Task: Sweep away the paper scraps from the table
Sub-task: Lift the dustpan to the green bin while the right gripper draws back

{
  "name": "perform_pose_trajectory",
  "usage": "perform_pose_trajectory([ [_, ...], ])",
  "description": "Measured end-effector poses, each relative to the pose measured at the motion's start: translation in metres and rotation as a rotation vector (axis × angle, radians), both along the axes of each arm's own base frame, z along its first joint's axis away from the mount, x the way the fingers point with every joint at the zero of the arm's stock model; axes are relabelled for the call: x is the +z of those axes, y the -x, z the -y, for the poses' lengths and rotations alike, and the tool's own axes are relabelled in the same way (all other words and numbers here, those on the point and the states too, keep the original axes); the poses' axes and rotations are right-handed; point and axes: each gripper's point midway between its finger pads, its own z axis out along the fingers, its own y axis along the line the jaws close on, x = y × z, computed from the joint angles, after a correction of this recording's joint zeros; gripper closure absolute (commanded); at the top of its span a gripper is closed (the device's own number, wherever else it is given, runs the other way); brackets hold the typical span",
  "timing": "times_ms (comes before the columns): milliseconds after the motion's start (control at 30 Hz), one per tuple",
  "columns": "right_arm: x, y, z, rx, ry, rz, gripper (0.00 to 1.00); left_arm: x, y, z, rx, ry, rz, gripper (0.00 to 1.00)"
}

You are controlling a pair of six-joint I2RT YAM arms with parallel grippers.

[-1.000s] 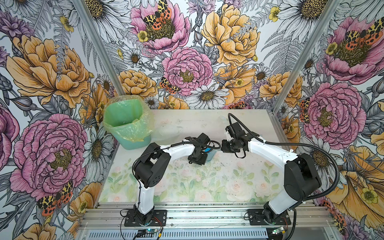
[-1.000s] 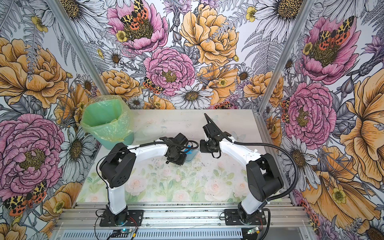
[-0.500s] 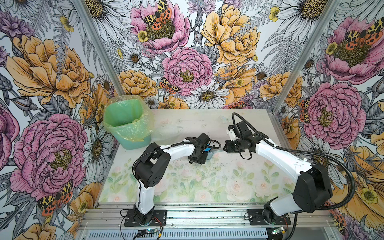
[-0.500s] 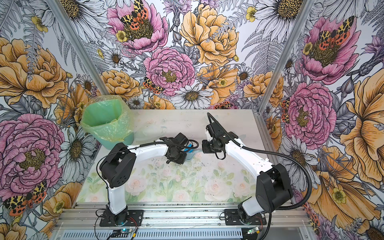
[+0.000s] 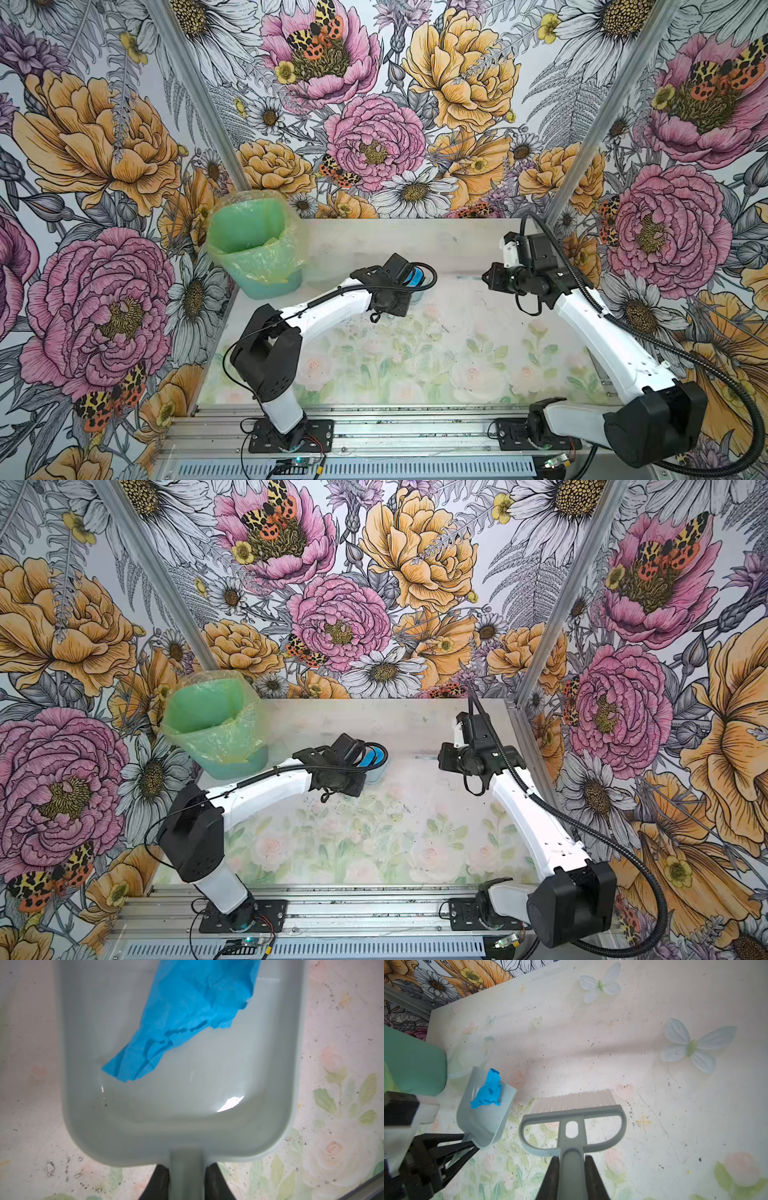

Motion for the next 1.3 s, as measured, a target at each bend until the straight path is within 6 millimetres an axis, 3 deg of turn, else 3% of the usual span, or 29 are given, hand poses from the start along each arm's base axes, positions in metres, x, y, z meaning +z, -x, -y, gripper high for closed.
perform_pose_trajectory([
  [267,-0.006,-0.002,0.009,-0.021,0.010,-0.018,1.00,0.056,-0.007,-0.027,0.055,0.025,0.071,1.00],
  [500,-0.012,-0.003,0.008,-0.021,0.014,-0.037,1.00,0.123,-0.024,-0.074,0.148,0.063,0.181,1.00],
  [700,-0.015,-0.004,0.008,-0.011,0.021,-0.042,1.00,0.168,-0.037,-0.121,0.254,0.095,0.270,1.00],
  [1067,-0.025,-0.006,0.007,-0.006,0.026,-0.072,1.00,0.205,-0.057,-0.195,0.424,0.174,0.321,1.00],
  [1300,-0.033,-0.007,0.008,-0.008,0.029,-0.095,1.00,0.215,-0.066,-0.240,0.520,0.285,0.310,1.00],
])
